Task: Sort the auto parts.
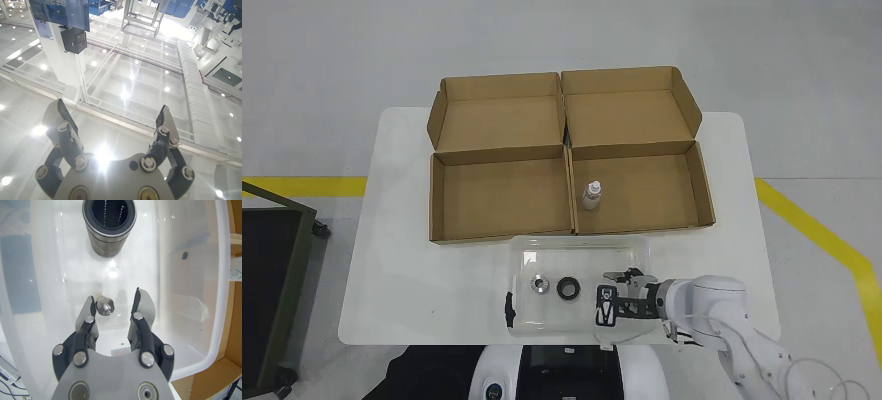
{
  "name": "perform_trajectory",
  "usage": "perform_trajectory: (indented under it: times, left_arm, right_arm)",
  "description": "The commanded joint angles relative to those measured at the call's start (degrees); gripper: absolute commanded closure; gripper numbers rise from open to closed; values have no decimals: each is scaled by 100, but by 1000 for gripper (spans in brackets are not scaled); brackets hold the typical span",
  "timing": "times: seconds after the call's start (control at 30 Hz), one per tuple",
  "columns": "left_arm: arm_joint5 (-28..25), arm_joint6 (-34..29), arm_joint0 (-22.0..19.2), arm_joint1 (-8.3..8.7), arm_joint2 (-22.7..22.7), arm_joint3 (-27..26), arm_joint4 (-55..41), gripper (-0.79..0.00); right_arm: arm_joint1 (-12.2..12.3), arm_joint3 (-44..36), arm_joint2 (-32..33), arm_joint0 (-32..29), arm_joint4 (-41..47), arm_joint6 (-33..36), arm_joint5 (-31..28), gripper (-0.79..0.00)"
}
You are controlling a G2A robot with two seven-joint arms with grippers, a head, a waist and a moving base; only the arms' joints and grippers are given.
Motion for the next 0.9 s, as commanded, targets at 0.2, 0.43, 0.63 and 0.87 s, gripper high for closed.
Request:
perform_trajectory:
  times: [0.2,0.43,0.63,0.87]
  left_arm:
    - [0,0,0,0,0,0,0,-785]
    - [0,0,0,0,0,0,0,-785]
    - [0,0,0,0,0,0,0,-785]
    - [0,0,0,0,0,0,0,-785]
  right_arm:
    - [24,19,-100,38,5,110,-11,-172]
    - [50,-77,-155,57,67,141,-53,0]
    - [84,-430,-41,-2,119,-14,89,0]
    - [99,-552,199,-64,367,-795,575,0]
